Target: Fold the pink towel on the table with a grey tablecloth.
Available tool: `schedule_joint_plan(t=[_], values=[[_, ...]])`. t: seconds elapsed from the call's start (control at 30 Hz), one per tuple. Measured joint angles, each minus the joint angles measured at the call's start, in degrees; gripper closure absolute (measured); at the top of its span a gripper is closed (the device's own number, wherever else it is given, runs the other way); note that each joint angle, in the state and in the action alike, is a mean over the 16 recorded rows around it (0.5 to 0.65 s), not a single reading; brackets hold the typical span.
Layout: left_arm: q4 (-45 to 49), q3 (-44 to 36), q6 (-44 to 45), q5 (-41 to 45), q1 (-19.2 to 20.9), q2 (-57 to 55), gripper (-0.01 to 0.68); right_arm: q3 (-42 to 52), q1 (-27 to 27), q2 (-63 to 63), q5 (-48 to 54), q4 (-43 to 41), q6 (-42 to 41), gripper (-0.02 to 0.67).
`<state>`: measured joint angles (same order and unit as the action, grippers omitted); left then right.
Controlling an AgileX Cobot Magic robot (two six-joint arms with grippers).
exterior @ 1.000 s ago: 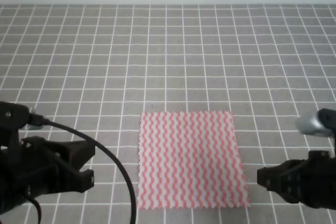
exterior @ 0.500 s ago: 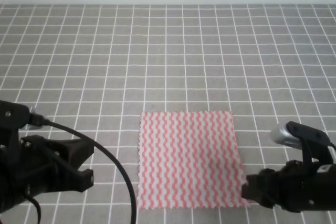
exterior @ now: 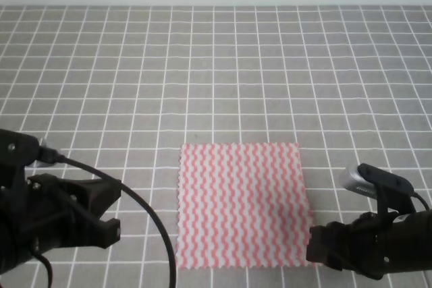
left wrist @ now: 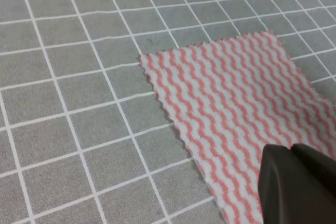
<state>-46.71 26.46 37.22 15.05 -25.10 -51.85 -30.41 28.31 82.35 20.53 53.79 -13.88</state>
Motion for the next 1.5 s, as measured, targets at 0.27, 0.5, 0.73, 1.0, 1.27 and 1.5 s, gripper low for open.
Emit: schedule_joint_plan(t=[0.27,0.5,0.73,1.0,1.27,1.5], values=[[0.0,0.0,0.2,0.1,0.0,0.0,0.675,0.0,0.0,0.9,-1.0,0.8,-1.0,0.347],[0.0,0.0,0.2,0.2,0.0,0.0,0.675,-0.6,0.0,0.9,-1.3,2.5,-3.0,0.348],[0.0,0.0,0.2,0.9,0.0,0.0,0.675,-2.4,0.0,0.9,-0.4,3.6,-4.9,0.351],[0.1,0.0,0.2,2.3,0.0,0.0,0.675,-4.1,0.0,1.5,0.8,3.9,-5.7,0.364],[0.2,0.0,0.4,3.0,0.0,-0.1,0.675,-4.0,0.0,3.8,1.3,3.4,-5.8,0.375],[0.2,0.0,0.4,3.0,0.0,-0.1,0.675,-4.1,0.0,5.6,1.6,2.0,-5.8,0.376]])
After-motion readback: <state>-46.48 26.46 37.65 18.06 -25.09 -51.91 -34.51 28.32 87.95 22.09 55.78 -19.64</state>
